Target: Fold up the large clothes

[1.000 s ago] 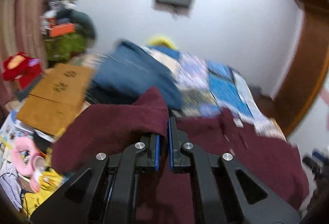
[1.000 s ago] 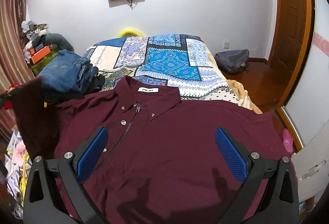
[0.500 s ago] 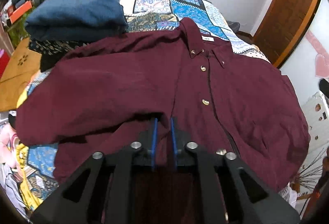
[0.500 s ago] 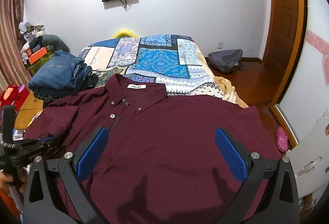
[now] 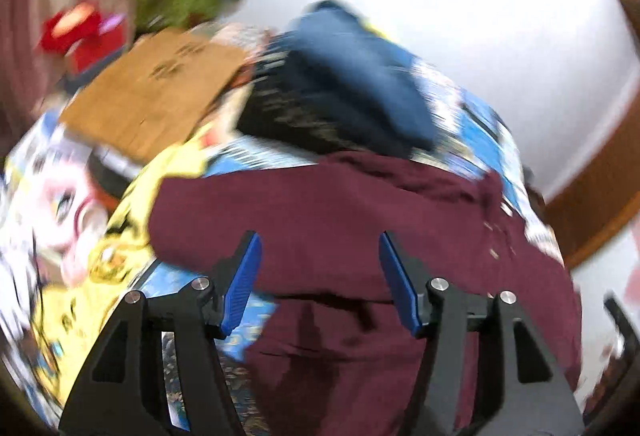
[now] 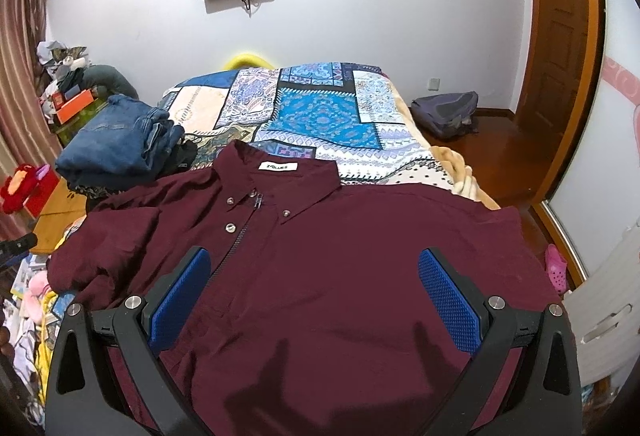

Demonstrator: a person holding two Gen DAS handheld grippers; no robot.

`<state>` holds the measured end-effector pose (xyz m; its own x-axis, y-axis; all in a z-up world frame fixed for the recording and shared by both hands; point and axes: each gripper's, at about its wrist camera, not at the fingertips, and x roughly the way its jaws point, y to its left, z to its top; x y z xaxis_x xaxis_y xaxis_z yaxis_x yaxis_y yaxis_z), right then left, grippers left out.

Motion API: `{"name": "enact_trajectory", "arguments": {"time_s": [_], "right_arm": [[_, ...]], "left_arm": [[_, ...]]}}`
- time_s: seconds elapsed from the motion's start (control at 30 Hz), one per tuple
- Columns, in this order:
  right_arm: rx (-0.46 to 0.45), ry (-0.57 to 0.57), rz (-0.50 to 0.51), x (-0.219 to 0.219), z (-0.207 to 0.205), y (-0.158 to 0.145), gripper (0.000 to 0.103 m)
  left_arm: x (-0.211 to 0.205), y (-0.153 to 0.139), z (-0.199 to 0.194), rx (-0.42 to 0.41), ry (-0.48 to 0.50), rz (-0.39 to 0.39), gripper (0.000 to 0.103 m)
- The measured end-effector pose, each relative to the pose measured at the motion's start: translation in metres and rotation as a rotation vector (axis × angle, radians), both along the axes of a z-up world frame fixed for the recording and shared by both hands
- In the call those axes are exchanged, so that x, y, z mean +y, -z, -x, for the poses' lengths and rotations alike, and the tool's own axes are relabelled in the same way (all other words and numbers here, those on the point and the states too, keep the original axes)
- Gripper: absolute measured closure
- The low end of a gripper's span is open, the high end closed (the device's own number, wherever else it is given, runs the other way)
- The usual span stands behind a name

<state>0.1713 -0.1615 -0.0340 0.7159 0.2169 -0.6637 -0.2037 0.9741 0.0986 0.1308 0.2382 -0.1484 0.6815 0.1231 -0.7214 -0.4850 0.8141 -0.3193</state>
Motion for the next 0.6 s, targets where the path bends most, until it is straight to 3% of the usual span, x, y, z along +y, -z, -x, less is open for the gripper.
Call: {"name": "enact_trajectory", "arguments": {"time_s": [0.07,0.1,0.2,0.3,0.5,0.57,0.6], "right_arm": [[0.001,-0.001,0.009,0.003,0.0,0.001,0.0],[0.003,-0.002,0.015,0.005,0.0,0.001,0.0],[0.011,-0.005,0.034,0.01,-0.001,0.003,0.0],[0.018,-0.004,0.048,0.014,-0.002,0.004,0.0],[0.029,-0.001,0.061,0.019,-0.002,0.007,0.0],[0.032,-0.003,0.064,0.02,-0.002,0.007,0.0],[0.033,-0.003,0.068,0.02,-0.002,0.007,0.0]], "left_arm": [[0.031,0.023,0.007,0.03,-0.092,0.095,0.043],[0.04,0.033,0.007,0.039,-0.112,0.139,0.043],[0.07,0.075,0.009,0.045,-0.166,0.372,0.043],[0.083,0.103,0.007,0.034,-0.208,0.508,0.043],[0.094,0.133,-0.008,0.022,-0.263,0.607,0.043],[0.096,0.138,-0.015,0.022,-0.277,0.591,0.043],[0.096,0.138,-0.016,0.022,-0.287,0.566,0.05]]}}
